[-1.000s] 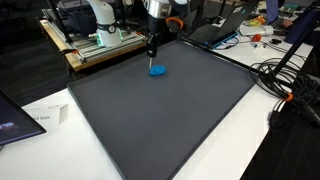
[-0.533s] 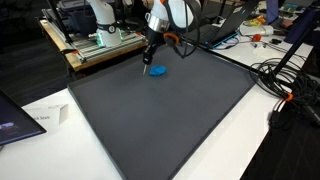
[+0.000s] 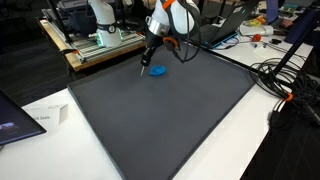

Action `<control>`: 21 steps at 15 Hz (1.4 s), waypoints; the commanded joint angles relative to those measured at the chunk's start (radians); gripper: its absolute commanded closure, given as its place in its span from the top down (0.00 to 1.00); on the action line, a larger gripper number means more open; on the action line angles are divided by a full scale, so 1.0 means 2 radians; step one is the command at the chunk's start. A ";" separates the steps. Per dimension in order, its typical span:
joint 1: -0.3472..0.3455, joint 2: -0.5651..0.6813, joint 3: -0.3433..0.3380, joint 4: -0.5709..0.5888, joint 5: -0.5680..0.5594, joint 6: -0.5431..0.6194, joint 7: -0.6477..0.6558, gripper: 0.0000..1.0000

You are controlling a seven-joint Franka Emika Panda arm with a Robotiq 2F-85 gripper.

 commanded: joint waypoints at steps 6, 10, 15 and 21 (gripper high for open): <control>0.025 0.001 -0.027 -0.006 0.000 -0.001 0.006 0.03; -0.001 -0.020 0.000 -0.018 0.000 -0.001 0.002 0.03; -0.049 -0.045 0.053 -0.030 0.000 -0.001 0.004 0.03; -0.113 -0.072 0.129 -0.039 0.000 -0.001 0.003 0.03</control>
